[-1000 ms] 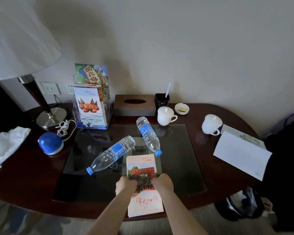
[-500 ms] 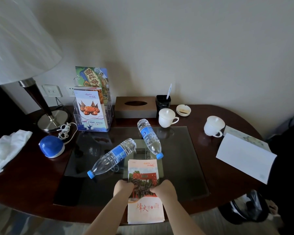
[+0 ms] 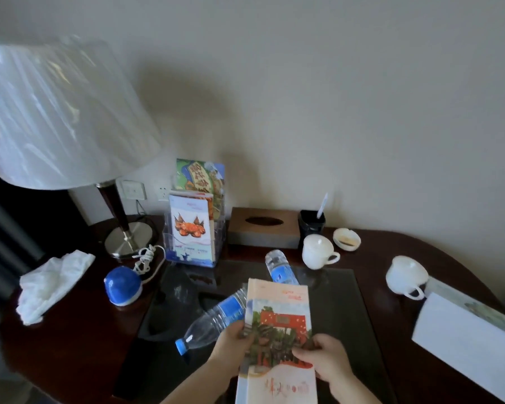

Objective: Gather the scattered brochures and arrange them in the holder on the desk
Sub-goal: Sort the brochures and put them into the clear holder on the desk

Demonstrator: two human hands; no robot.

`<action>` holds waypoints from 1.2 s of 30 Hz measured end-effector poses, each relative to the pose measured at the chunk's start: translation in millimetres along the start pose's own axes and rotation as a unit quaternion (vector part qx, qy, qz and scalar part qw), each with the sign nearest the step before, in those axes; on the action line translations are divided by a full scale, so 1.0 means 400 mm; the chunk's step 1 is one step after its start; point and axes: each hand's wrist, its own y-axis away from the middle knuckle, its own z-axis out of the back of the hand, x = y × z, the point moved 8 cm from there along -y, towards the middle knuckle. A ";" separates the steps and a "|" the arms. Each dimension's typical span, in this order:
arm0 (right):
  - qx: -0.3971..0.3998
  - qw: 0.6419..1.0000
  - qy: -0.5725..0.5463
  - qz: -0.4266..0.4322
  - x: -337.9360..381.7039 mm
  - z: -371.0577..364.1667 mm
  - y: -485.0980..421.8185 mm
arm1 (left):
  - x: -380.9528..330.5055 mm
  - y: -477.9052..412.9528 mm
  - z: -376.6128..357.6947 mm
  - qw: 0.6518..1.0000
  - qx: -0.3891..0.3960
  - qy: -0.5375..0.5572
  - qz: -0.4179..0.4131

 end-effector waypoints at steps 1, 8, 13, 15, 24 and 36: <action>-0.008 1.000 -0.006 0.024 0.044 0.015 -0.001 | -0.053 -0.002 0.002 0.999 -0.010 -0.030 -0.031; 0.022 0.988 -0.049 0.143 0.397 -0.004 -0.021 | -0.396 -0.001 0.152 0.978 -0.060 -0.101 -0.175; 0.051 0.979 0.023 0.198 0.568 -0.052 -0.060 | -0.489 -0.015 0.277 0.972 -0.086 -0.039 -0.214; 0.033 0.969 0.041 0.243 0.651 -0.060 -0.079 | -0.490 -0.030 0.321 0.973 -0.089 -0.003 -0.214; -0.175 0.908 -0.038 0.378 1.021 -0.030 -0.172 | -0.407 -0.118 0.555 0.961 -0.143 -0.041 -0.235; -0.203 0.885 0.051 0.417 1.129 -0.242 -0.288 | -0.388 -0.162 0.633 0.960 -0.091 -0.083 -0.250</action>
